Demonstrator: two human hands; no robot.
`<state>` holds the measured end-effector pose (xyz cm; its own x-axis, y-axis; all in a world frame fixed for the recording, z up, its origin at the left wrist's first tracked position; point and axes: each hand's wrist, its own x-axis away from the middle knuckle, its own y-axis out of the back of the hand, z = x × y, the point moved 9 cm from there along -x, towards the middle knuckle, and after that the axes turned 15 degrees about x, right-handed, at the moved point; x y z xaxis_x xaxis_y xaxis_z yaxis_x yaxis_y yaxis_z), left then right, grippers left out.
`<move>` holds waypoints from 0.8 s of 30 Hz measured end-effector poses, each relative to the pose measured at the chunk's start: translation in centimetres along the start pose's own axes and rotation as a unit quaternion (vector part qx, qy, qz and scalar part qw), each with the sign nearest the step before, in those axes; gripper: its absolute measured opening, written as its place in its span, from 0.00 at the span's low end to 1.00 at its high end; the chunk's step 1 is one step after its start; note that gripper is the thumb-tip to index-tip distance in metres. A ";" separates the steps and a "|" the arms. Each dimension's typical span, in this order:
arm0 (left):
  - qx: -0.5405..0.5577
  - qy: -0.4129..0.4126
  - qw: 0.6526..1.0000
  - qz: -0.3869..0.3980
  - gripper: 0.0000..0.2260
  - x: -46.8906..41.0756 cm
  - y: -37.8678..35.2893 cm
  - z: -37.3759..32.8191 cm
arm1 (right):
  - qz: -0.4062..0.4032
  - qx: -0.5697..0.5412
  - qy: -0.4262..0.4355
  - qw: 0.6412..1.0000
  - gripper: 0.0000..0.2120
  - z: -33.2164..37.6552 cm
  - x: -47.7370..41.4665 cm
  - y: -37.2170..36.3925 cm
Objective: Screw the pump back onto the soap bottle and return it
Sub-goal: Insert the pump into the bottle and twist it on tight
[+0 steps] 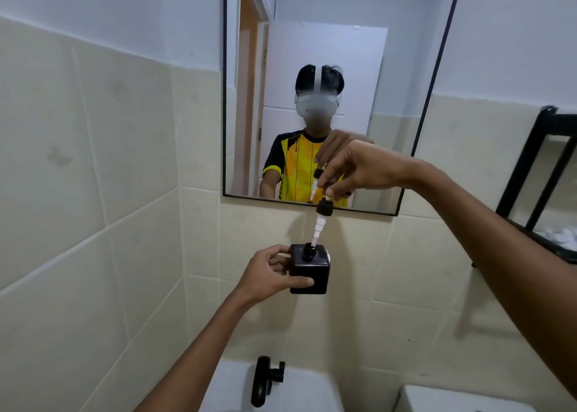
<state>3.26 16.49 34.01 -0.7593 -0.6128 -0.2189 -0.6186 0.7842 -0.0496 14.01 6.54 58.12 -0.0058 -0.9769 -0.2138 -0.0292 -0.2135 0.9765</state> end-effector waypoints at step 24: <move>0.055 -0.031 0.997 0.052 0.32 -2.0 -0.3 -3.1 | 0.012 -0.080 0.011 0.997 0.10 0.6 -2.8 -1.7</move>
<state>4.34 17.24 37.46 -0.8019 -0.5236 -0.2877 -0.5091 0.8509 -0.1297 13.44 9.61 56.99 0.0167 -0.9814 -0.1913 0.1305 -0.1876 0.9736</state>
